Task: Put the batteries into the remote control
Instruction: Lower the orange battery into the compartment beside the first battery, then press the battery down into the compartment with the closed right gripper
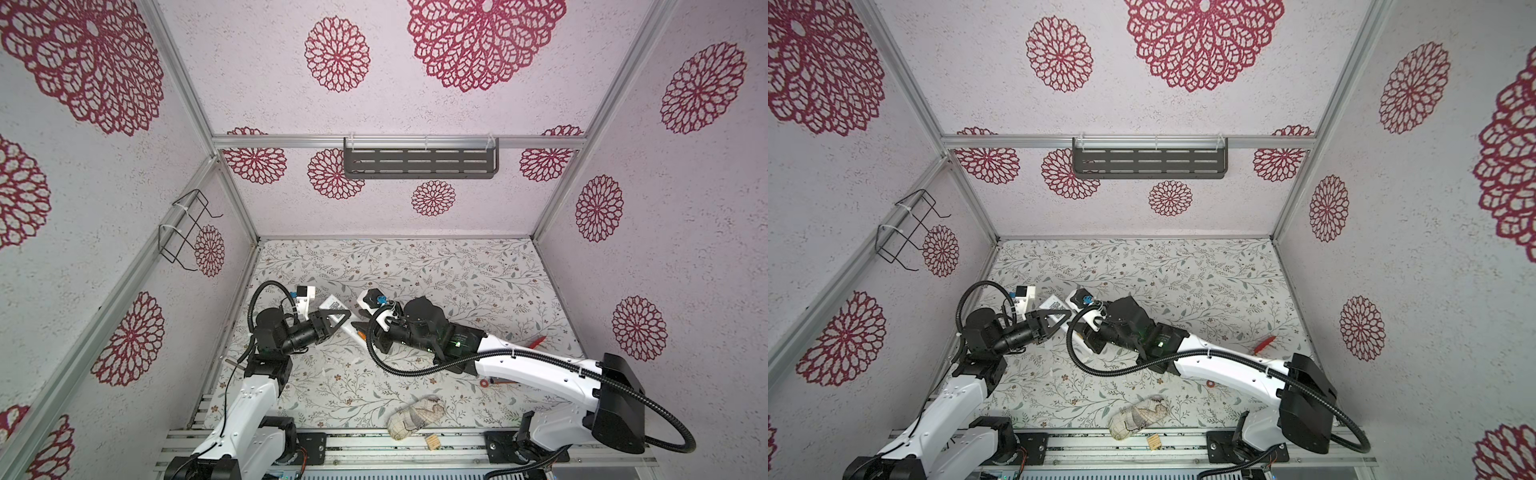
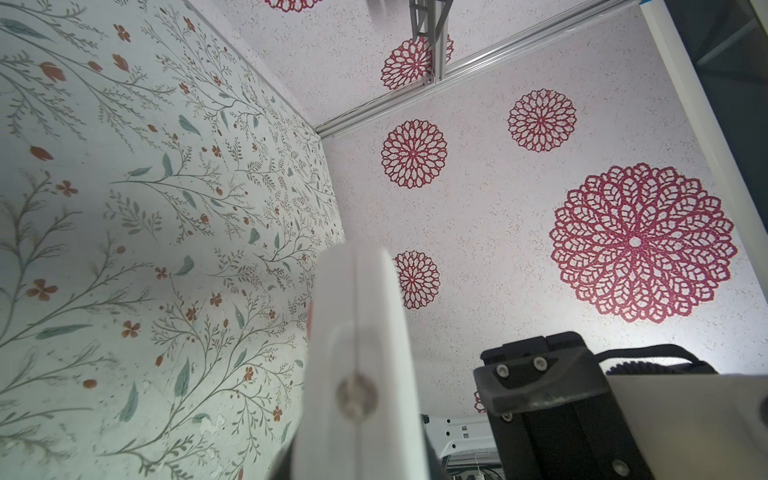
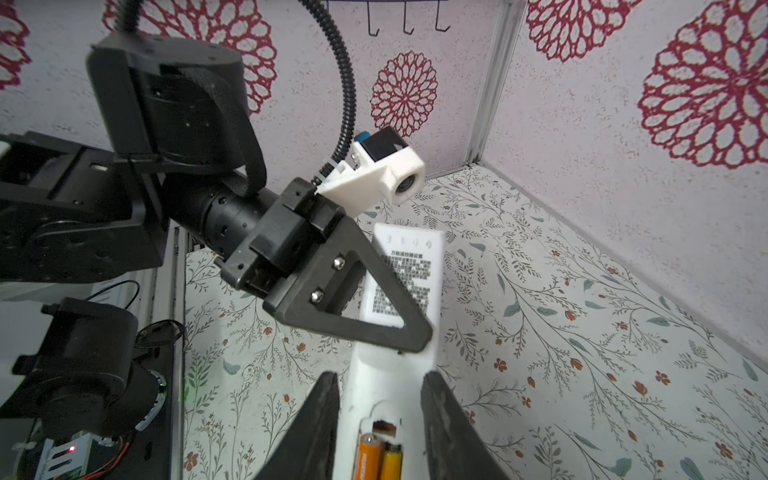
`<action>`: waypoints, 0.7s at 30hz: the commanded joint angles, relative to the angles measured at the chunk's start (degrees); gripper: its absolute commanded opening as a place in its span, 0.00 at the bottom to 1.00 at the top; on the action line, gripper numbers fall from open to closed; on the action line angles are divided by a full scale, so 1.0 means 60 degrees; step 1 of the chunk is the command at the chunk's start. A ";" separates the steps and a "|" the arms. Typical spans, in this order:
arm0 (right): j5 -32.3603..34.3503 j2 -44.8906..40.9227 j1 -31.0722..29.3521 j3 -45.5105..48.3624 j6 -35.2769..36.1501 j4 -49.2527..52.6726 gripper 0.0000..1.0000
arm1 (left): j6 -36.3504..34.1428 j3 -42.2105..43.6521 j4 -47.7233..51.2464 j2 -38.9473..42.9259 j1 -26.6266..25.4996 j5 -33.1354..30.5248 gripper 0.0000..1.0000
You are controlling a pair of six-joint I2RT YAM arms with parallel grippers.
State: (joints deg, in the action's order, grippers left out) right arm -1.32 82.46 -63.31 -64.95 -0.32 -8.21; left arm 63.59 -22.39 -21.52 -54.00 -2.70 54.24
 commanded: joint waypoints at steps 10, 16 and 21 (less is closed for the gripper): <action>0.0233 0.0311 0.0049 -0.0645 -0.0440 0.1899 0.31 | -0.0323 -0.0344 0.0247 0.0254 0.0157 -0.0107 0.00; 0.0053 0.0570 0.0049 -0.0860 -0.0445 0.2026 0.28 | -0.0316 -0.0329 0.0248 0.0274 0.0159 -0.0129 0.00; 0.0061 0.0742 0.0049 -0.1018 -0.0488 0.1968 0.27 | -0.0318 -0.0321 0.0261 0.0280 0.0159 -0.0130 0.00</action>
State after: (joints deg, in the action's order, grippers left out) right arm -0.91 86.94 -63.29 -68.84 -2.20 4.12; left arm 62.22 -22.55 -18.92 -53.25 -2.09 53.34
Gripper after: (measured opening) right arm 0.268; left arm 0.202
